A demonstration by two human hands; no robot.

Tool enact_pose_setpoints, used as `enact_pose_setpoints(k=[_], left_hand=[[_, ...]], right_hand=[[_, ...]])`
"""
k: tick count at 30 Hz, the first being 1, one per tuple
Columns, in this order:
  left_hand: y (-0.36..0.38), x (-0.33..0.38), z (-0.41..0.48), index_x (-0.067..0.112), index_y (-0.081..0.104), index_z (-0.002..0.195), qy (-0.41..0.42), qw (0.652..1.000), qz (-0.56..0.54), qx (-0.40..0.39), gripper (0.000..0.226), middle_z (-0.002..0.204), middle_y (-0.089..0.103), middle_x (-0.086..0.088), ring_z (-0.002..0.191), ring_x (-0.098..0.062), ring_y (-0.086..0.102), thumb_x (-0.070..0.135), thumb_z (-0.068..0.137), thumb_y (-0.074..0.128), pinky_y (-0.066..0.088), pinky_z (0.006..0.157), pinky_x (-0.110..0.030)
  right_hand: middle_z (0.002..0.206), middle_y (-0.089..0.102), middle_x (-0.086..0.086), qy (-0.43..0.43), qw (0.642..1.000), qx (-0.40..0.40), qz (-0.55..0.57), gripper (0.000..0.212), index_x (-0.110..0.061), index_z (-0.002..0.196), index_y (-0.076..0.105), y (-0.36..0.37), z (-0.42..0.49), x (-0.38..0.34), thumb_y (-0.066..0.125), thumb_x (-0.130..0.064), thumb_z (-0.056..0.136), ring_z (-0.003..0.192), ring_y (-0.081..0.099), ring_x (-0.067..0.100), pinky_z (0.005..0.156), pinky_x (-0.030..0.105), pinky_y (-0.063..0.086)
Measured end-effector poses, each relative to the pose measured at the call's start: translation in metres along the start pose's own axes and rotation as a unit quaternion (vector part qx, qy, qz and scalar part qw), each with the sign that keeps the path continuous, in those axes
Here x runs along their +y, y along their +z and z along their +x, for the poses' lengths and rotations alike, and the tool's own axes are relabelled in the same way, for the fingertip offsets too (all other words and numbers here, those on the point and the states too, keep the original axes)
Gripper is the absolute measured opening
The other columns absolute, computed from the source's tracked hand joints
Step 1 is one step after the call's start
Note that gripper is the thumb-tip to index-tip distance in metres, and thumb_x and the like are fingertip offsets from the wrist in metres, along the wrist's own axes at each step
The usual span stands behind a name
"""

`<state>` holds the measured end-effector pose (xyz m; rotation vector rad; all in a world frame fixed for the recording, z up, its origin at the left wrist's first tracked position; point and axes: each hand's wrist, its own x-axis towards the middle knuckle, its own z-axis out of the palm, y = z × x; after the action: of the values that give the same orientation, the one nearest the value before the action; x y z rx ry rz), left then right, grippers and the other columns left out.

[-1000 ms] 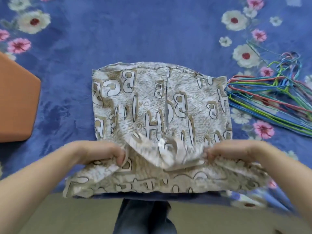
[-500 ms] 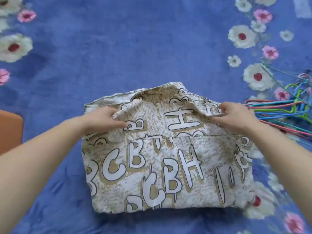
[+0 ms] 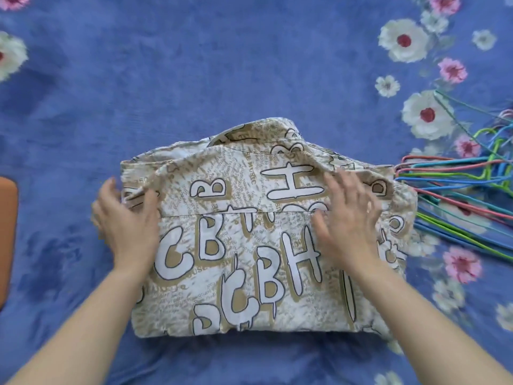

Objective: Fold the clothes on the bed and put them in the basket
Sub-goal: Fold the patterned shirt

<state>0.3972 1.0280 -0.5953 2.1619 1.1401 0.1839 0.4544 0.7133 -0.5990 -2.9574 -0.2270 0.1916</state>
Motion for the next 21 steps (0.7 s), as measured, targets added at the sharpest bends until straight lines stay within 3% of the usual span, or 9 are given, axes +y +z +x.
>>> enact_pose_setpoints(k=[2, 5, 9, 12, 14, 16, 17, 19, 21], left_hand=[[-0.004, -0.026, -0.034, 0.011, 0.042, 0.134, -0.089, 0.995, -0.05, -0.002, 0.052, 0.132, 0.05, -0.012, 0.127, -0.03, 0.041, 0.04, 0.093, 0.056, 0.029, 0.107, -0.044], [-0.012, -0.058, -0.08, 0.016, 0.045, 0.129, -0.127, 0.992, -0.021, -0.015, 0.042, 0.128, 0.053, -0.009, 0.12, -0.029, 0.047, 0.042, 0.097, 0.05, 0.027, 0.105, -0.044], [-0.024, -0.073, -0.117, 0.016, 0.049, 0.119, -0.189, 0.98, -0.058, 0.003, 0.039, 0.102, 0.062, -0.005, 0.099, -0.023, 0.053, 0.048, 0.097, 0.048, 0.025, 0.095, -0.036], [-0.033, -0.079, -0.133, 0.02, 0.053, 0.099, -0.202, 0.979, -0.038, 0.009, 0.034, 0.079, 0.055, 0.006, 0.111, -0.026, 0.048, 0.053, 0.096, 0.044, 0.024, 0.104, -0.046], [-0.04, -0.083, -0.142, 0.018, 0.056, 0.088, -0.225, 0.974, -0.01, -0.016, 0.039, 0.078, 0.053, 0.005, 0.113, -0.025, 0.042, 0.053, 0.099, 0.04, 0.02, 0.108, -0.049], [-0.046, -0.085, -0.144, 0.014, 0.053, 0.074, -0.216, 0.975, -0.018, -0.058, 0.048, 0.077, 0.052, -0.001, 0.093, -0.028, 0.045, 0.053, 0.099, 0.04, 0.03, 0.102, -0.048], [-0.05, -0.087, -0.142, 0.011, 0.045, 0.065, -0.195, 0.979, -0.022, -0.064, 0.052, 0.07, 0.048, -0.004, 0.08, -0.028, 0.042, 0.05, 0.1, 0.042, 0.039, 0.089, -0.041], [-0.062, -0.088, -0.132, 0.01, 0.031, 0.058, -0.153, 0.988, -0.026, -0.016, 0.055, 0.06, 0.034, -0.007, 0.067, -0.026, 0.032, 0.041, 0.1, 0.047, 0.028, 0.061, -0.034], [-0.076, -0.094, -0.118, 0.007, 0.03, 0.058, -0.134, 0.989, -0.007, 0.055, 0.056, 0.057, 0.031, -0.01, 0.063, -0.026, 0.031, 0.041, 0.099, 0.049, 0.022, 0.06, -0.037]], right_hand=[[0.158, 0.029, 0.002, -0.013, 0.998, -0.053, -0.013, 0.061, -0.023, 0.148, 0.035, 0.014, -0.027, -0.001, 0.036, -0.038, 0.089, 0.146, 0.016, 0.017, 0.113, 0.043, 0.006], [0.159, 0.028, 0.0, 0.031, 0.995, -0.098, -0.02, 0.06, -0.026, 0.149, 0.036, 0.021, -0.071, 0.023, 0.027, -0.043, 0.092, 0.146, 0.018, 0.017, 0.112, 0.045, 0.009], [0.152, 0.033, 0.007, 0.235, 0.967, -0.044, 0.083, 0.071, -0.019, 0.145, 0.038, 0.003, -0.11, 0.058, 0.032, -0.053, 0.083, 0.139, 0.025, 0.024, 0.111, 0.05, 0.014], [0.139, 0.046, 0.02, 0.422, 0.872, -0.024, 0.248, 0.072, -0.006, 0.132, 0.049, -0.01, -0.124, 0.079, 0.053, -0.056, 0.081, 0.121, 0.044, 0.029, 0.103, 0.046, 0.033], [0.11, 0.064, 0.023, 0.484, 0.783, -0.05, 0.387, 0.039, -0.004, 0.103, 0.063, -0.014, -0.13, 0.088, 0.067, -0.039, 0.087, 0.085, 0.058, 0.026, 0.078, 0.042, 0.05], [0.084, 0.068, 0.018, 0.497, 0.715, -0.108, 0.48, 0.02, -0.006, 0.091, 0.066, -0.014, -0.132, 0.093, 0.071, -0.024, 0.086, 0.053, 0.06, 0.02, 0.049, 0.037, 0.054], [0.081, 0.067, 0.016, 0.496, 0.69, -0.122, 0.513, 0.018, -0.004, 0.095, 0.066, -0.013, -0.132, 0.094, 0.072, -0.017, 0.084, 0.044, 0.058, 0.017, 0.04, 0.03, 0.049], [0.086, 0.07, 0.016, 0.498, 0.658, -0.107, 0.555, 0.029, 0.001, 0.108, 0.065, -0.009, -0.13, 0.099, 0.07, -0.003, 0.08, 0.047, 0.063, 0.018, 0.04, 0.028, 0.048], [0.088, 0.074, 0.014, 0.484, 0.641, -0.11, 0.585, 0.031, 0.002, 0.108, 0.065, -0.011, -0.131, 0.103, 0.067, 0.006, 0.077, 0.059, 0.07, 0.023, 0.047, 0.034, 0.055]])
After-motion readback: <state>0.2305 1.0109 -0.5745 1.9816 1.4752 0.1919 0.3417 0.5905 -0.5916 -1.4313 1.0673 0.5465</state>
